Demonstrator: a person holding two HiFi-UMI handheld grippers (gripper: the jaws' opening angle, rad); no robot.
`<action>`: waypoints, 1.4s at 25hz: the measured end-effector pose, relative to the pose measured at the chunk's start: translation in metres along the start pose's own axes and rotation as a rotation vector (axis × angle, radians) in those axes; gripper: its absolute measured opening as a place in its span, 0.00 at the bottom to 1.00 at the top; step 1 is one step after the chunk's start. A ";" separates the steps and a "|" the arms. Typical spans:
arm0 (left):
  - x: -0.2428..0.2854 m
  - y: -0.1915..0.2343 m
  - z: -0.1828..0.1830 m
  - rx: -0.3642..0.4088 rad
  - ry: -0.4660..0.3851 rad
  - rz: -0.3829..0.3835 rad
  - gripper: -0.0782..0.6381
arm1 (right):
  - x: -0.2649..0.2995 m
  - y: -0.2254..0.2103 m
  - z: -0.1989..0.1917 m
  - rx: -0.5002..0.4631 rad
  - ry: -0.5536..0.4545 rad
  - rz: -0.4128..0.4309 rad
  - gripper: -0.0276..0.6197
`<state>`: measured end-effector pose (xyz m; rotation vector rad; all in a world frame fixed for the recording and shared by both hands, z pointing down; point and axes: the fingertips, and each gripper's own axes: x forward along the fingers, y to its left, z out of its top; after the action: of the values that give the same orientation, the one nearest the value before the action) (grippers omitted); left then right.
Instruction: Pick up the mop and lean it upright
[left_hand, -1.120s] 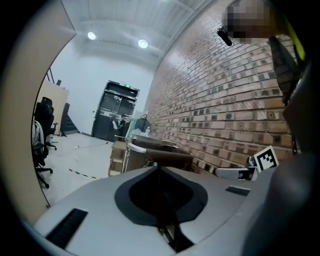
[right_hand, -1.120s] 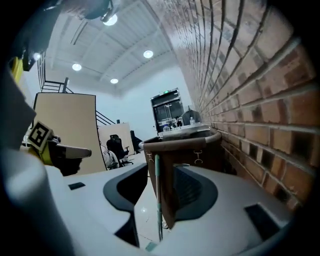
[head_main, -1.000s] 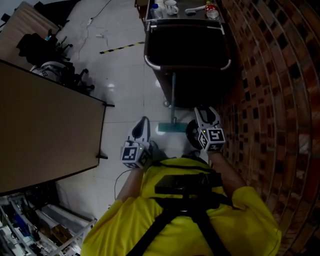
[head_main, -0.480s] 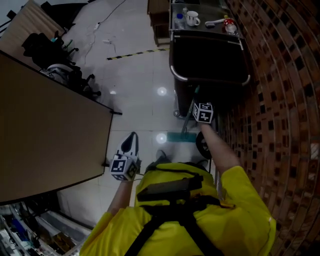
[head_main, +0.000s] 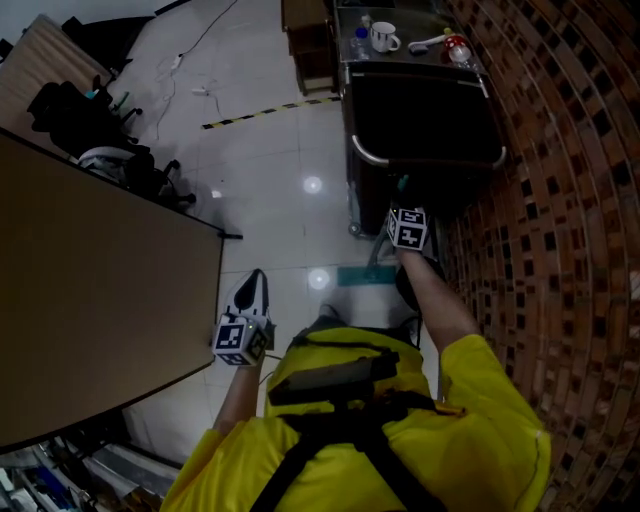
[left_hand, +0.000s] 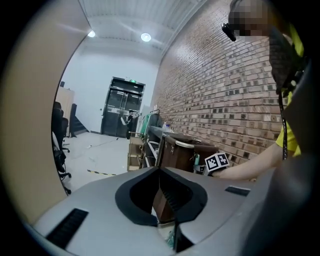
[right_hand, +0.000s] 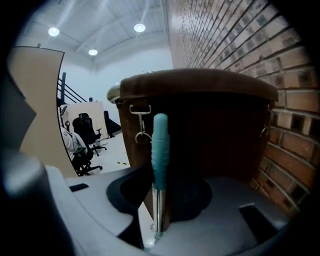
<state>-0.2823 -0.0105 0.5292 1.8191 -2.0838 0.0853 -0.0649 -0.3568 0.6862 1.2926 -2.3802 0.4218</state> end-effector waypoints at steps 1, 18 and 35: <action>0.002 0.001 0.002 0.001 -0.008 -0.005 0.12 | -0.011 0.002 -0.003 -0.001 -0.008 0.003 0.21; 0.020 -0.047 0.048 0.044 -0.132 -0.030 0.12 | -0.266 0.082 0.138 -0.169 -0.364 0.307 0.20; 0.005 -0.097 0.117 0.071 -0.280 -0.103 0.12 | -0.354 0.083 0.219 -0.168 -0.537 0.417 0.20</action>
<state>-0.2169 -0.0648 0.4033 2.0800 -2.1887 -0.1314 -0.0040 -0.1524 0.3198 0.9074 -3.0695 -0.0297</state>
